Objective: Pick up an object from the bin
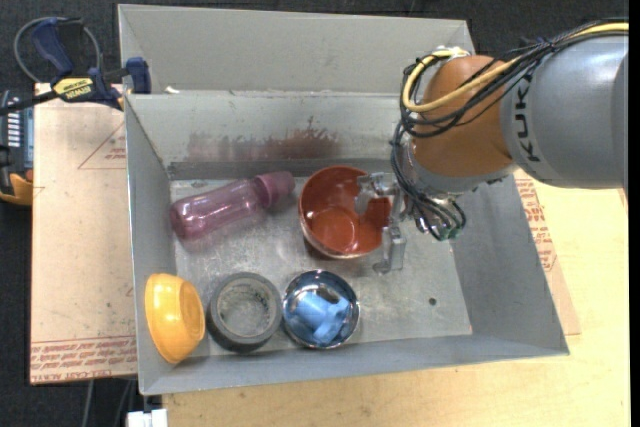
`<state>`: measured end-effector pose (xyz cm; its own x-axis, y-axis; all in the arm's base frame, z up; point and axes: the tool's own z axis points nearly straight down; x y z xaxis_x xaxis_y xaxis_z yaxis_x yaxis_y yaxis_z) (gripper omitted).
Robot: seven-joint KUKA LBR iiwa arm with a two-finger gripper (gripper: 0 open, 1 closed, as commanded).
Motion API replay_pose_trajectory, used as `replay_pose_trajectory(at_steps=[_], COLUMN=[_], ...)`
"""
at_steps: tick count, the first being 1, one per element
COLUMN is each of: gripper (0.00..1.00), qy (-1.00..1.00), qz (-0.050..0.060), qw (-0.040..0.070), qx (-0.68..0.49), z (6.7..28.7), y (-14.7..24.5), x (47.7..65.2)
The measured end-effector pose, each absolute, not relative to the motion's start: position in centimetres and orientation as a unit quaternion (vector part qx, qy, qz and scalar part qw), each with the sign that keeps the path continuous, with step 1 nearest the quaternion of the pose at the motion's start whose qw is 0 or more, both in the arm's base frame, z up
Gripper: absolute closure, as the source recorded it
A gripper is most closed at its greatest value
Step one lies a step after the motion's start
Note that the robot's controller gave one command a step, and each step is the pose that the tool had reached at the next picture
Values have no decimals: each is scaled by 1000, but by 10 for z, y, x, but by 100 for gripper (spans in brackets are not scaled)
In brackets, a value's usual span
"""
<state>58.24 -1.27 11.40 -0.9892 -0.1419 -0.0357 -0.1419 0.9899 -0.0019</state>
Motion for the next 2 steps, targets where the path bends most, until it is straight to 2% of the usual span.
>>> replay_pose_trajectory(at_steps=[1,2], gripper=[100,100], qy=[984,984], qz=[-4,-4], qw=[31,31], qx=[-176,-176], z=[99,99], y=[-8,-8], x=[594,594])
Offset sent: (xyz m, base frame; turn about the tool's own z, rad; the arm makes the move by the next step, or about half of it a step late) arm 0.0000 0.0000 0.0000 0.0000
